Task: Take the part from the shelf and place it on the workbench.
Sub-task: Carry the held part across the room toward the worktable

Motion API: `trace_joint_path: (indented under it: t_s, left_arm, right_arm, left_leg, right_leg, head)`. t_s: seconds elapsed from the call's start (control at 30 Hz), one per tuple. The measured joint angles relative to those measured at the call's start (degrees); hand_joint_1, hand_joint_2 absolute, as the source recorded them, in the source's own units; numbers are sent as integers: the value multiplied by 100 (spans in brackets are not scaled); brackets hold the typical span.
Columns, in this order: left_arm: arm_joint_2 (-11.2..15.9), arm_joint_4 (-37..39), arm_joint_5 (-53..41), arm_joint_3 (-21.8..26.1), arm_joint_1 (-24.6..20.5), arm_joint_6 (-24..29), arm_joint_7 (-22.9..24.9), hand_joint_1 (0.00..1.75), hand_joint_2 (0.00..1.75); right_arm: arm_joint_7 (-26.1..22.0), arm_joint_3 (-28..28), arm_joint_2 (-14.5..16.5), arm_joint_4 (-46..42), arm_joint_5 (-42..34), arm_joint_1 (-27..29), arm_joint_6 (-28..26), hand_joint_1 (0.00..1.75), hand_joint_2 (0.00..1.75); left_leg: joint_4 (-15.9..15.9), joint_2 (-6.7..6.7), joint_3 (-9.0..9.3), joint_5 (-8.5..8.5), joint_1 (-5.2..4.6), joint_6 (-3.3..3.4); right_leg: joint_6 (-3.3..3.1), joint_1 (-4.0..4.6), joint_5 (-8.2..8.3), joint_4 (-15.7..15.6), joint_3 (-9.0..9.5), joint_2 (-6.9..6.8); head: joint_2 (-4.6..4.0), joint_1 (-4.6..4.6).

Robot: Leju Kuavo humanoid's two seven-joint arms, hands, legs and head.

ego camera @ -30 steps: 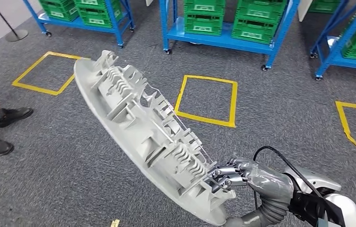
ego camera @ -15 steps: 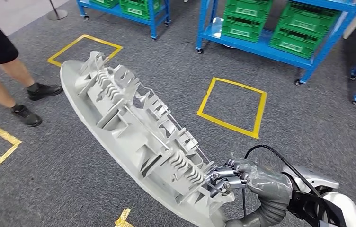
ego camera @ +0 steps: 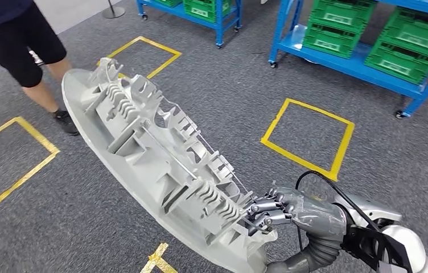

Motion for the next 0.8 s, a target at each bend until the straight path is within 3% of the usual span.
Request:
trace_joint_path:
  t_s: [0.07,0.13,0.17,0.23,0.27,0.33,0.4,0.47,0.5,0.53,0.6,0.67,0.73,0.77,0.8]
  left_arm:
    - [2,-2,-3,-2,1,-37,-4,0,175]
    - [5,-8,2,-1,-8,-60,-14,0,175]
    - [7,-11,4,0,-15,-65,-18,0,175]
    - [8,-14,21,10,-19,-53,-19,0,175]
    - [7,-15,39,19,-16,-36,-13,0,175]
    - [1,-19,96,35,-19,19,12,0,175]
    - [-9,-22,167,32,-33,79,51,0,175]
    - [-20,-23,238,16,-37,134,92,0,175]
    - [-24,-25,270,7,-34,152,107,0,175]
    - [-26,-25,292,2,-30,166,121,0,175]
    - [-27,-27,318,-8,-21,171,140,0,175]
    - [-28,-36,337,-15,0,164,152,0,175]
    - [-28,-44,357,-18,42,148,156,0,175]
    - [-27,-43,363,-19,67,139,156,0,175]
    - [-25,-43,366,-21,84,128,157,0,175]
  right_arm:
    - [-8,1,-3,10,-1,-7,-1,173,175]
    - [-15,1,-7,11,0,-18,-4,173,175]
    - [-17,1,-8,14,1,-22,-5,173,175]
    - [-19,6,-4,18,3,-34,-7,173,175]
    - [-17,10,-1,22,4,-45,-7,173,175]
    - [-11,18,3,31,3,-69,-7,173,175]
    - [-9,36,3,50,2,-78,-8,173,175]
    - [-8,70,5,76,4,-78,-9,173,175]
    - [-8,90,5,88,4,-78,-9,173,175]
    - [-7,106,5,96,4,-80,-9,173,175]
    - [-9,129,5,106,1,-86,-10,173,175]
    - [-21,141,4,113,-9,-92,-13,173,175]
    - [-32,149,3,122,-13,-96,-19,173,175]
    - [-33,152,2,128,-10,-99,-21,173,175]
    - [-35,154,2,133,-9,-99,-24,173,175]
  left_leg:
    - [-732,135,385,356,-10,53]
    - [-1400,338,746,567,-57,129]
    - [-1541,388,815,587,-82,159]
    - [-1589,289,800,585,-99,202]
    - [-1636,216,829,610,-88,225]
    - [-1735,77,914,676,-53,276]
    - [-1763,-70,945,703,-39,298]
    - [-1757,-248,948,700,-46,299]
    - [-1752,-343,953,697,-46,296]
    - [-1743,-441,960,691,-42,288]
    - [-1702,-629,959,665,-42,248]
    - [-1648,-764,923,638,-53,195]
    - [-1625,-855,877,633,-46,153]
    - [-1605,-826,860,621,-41,132]
    - [-1529,-698,820,573,-46,105]
  right_leg:
    - [17,16,-21,-2,22,-127]
    - [56,51,-52,-6,51,-238]
    - [82,62,-68,-9,64,-294]
    - [135,66,-86,-40,100,-403]
    - [155,59,-104,-34,109,-371]
    - [150,37,-264,246,-3,-96]
    - [112,18,-580,996,-372,201]
    - [136,18,-745,1599,-714,273]
    - [179,14,-681,1586,-744,283]
    - [235,2,-520,1322,-655,303]
    - [312,-27,-124,485,-310,459]
    - [265,-30,64,44,-116,586]
    - [168,-16,74,33,-102,529]
    - [136,-16,75,32,-92,478]
    - [100,-21,72,28,-76,427]
  head:
    - [0,-1]
    - [0,8]
    - [0,13]
    - [0,13]
    - [0,21]
    - [0,44]
    - [0,67]
    - [0,74]
    - [0,74]
    - [0,75]
    - [0,78]
    - [0,73]
    - [0,71]
    - [0,73]
    - [0,59]
